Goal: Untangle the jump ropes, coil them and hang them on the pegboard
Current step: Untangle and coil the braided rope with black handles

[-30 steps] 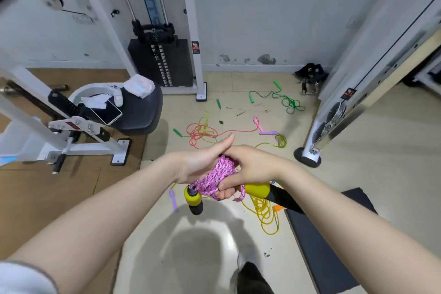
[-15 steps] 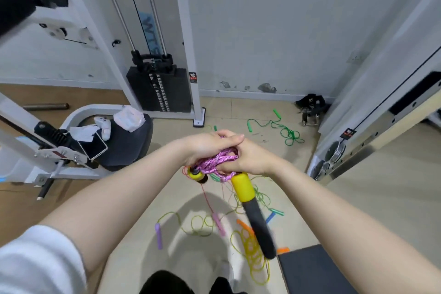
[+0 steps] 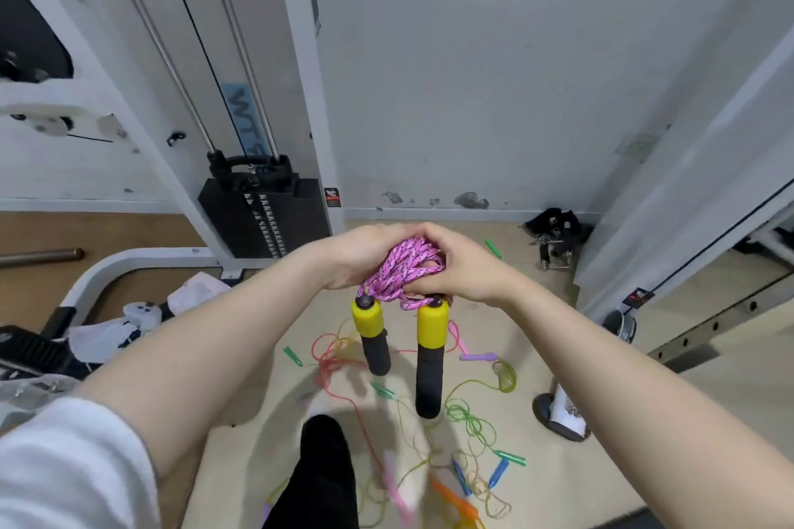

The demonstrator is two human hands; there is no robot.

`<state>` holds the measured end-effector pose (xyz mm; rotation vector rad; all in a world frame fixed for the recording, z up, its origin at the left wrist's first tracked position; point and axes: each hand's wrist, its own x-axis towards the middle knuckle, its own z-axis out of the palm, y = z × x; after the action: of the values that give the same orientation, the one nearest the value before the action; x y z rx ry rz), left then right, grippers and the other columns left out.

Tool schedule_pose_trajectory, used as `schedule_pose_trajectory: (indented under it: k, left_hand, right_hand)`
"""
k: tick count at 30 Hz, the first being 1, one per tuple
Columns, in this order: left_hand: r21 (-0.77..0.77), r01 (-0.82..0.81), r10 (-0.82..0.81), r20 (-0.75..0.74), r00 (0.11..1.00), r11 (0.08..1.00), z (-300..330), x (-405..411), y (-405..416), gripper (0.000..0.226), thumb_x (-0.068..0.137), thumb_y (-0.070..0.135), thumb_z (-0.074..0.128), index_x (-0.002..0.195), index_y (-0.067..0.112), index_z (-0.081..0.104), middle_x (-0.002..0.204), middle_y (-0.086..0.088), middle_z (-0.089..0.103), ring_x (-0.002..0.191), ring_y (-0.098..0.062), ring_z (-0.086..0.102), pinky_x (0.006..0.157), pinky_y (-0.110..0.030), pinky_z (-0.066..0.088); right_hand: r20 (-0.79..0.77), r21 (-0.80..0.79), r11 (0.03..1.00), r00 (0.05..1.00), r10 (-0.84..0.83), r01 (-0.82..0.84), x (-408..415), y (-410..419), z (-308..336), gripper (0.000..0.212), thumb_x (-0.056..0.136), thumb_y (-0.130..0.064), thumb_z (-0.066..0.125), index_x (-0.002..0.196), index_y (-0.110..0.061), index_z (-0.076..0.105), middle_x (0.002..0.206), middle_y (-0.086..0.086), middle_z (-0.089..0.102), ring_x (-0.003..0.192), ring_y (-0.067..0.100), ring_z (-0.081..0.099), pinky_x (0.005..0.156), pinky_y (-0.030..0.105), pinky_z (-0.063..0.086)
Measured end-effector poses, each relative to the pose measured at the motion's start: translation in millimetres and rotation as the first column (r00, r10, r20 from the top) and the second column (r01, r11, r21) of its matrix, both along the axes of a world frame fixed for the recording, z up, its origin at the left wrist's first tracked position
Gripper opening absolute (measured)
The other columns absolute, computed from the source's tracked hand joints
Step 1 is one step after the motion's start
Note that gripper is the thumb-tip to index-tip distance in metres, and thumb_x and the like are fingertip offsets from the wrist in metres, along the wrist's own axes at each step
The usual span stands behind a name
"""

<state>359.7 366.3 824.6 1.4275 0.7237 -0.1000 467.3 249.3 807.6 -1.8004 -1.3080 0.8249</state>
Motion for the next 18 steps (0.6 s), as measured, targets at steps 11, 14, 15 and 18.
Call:
schedule_pose_trajectory:
  k: [11,14,15,18]
  left_hand:
    - [0.693,-0.281,0.110,0.281,0.953,0.664,9,124,186,0.053,0.093,0.034,0.054,0.046,0.011,0.044,0.045,-0.003,0.038,0.049,-0.018,0.033,0.053,-0.033,0.025]
    - [0.704,-0.242,0.023,0.305,0.952,0.667,15,147,218,0.046,0.100,0.034,0.036,0.058,0.020,0.050,0.056,0.002,0.052,0.055,-0.012,0.046,0.058,-0.030,0.032]
    - [0.666,-0.198,-0.017,0.301,0.954,0.720,16,153,227,0.044,0.101,0.035,0.033,0.066,0.019,0.054,0.063,0.001,0.056,0.059,-0.010,0.050,0.059,-0.026,0.036]
    - [0.534,0.059,-0.221,0.245,0.944,0.844,17,172,250,0.026,0.092,0.049,0.045,0.089,0.025,0.056,0.084,0.003,0.063,0.071,-0.003,0.056,0.061,-0.012,0.043]
  right_hand:
    - [-0.124,0.050,0.964,0.960,-0.252,0.260,102,213,20,0.033,0.070,0.000,0.073,0.092,-0.016,0.055,0.080,-0.005,0.060,0.070,0.005,0.057,0.065,0.019,0.048]
    - [-0.098,0.018,0.950,0.947,-0.307,0.310,133,252,24,0.024,0.069,-0.002,0.071,0.078,-0.013,0.052,0.068,-0.002,0.054,0.061,0.010,0.049,0.057,0.023,0.041]
    - [-0.104,0.007,0.946,0.941,-0.321,0.324,144,260,23,0.023,0.068,-0.004,0.071,0.076,-0.012,0.052,0.066,-0.001,0.053,0.059,0.012,0.049,0.057,0.026,0.041]
    - [-0.143,-0.033,0.940,0.929,-0.341,0.340,175,275,22,0.022,0.068,-0.004,0.072,0.075,-0.007,0.051,0.064,0.002,0.053,0.053,0.007,0.050,0.052,0.025,0.043]
